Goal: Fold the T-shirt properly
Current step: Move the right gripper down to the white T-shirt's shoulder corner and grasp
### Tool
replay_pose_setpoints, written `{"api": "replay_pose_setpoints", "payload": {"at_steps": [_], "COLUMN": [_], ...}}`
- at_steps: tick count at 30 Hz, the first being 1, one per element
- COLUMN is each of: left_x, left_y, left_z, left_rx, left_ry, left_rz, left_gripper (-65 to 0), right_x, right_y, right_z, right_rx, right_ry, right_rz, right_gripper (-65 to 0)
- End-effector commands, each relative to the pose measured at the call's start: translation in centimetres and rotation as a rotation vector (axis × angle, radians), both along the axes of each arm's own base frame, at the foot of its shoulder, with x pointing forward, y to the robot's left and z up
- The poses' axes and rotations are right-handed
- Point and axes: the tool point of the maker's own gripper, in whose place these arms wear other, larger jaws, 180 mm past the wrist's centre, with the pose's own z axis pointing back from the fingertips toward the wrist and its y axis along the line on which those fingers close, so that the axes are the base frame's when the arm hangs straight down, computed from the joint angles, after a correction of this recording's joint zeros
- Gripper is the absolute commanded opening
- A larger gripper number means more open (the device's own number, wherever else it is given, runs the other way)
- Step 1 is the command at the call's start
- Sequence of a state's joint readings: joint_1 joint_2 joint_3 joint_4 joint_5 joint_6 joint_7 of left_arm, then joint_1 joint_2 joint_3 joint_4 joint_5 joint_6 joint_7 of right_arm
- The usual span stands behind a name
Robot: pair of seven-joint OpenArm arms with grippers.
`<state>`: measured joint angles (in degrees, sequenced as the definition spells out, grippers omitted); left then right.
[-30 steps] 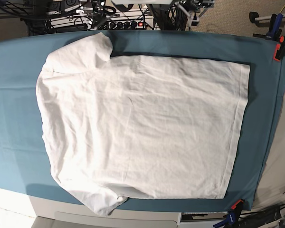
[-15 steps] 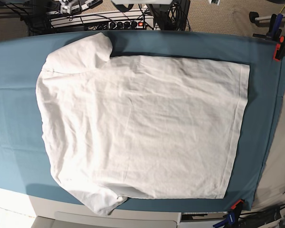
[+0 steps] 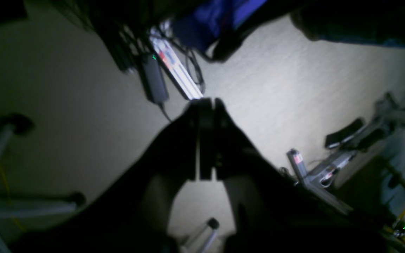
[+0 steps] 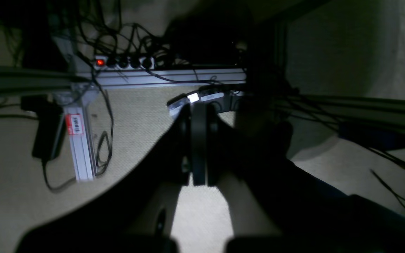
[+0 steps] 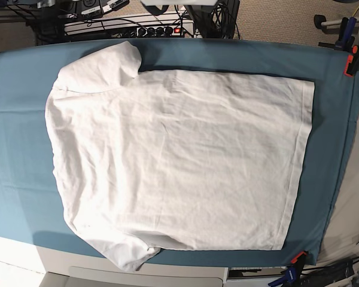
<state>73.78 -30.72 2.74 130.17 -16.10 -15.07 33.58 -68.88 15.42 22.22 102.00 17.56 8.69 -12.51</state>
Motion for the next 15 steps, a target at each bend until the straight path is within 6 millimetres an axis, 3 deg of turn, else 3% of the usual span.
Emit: {"api": "replay_pose_setpoints", "payload": {"at_steps": [1,5,9,15], "left_x": [0.4,2.0,6.3,12.8], "left_y": [-0.8,0.6,2.7,6.5], "left_z": [1.5,1.9,2.2,3.8], "left_rx": [-0.036,-0.001,0.003,0.028], "left_ry": [-0.023,-0.071,-0.168,-0.325], "left_rz": [-0.016,-0.026,0.05,0.169], "left_gripper": [-64.9,-64.9,-64.9,-64.9], "right_x": [1.3,5.5,9.0,11.9], "right_y": [-0.7,-1.4,-0.6,0.4], "right_z": [1.6,6.2,10.7,13.9], "right_rx": [-0.018,0.029,0.195,0.42], "right_ry": [-0.049,-0.212,-0.388,-0.557], "right_rz": [-0.005,-0.055,-0.089,-0.123], "right_gripper": [-65.0,-65.0,-65.0,-65.0]}}
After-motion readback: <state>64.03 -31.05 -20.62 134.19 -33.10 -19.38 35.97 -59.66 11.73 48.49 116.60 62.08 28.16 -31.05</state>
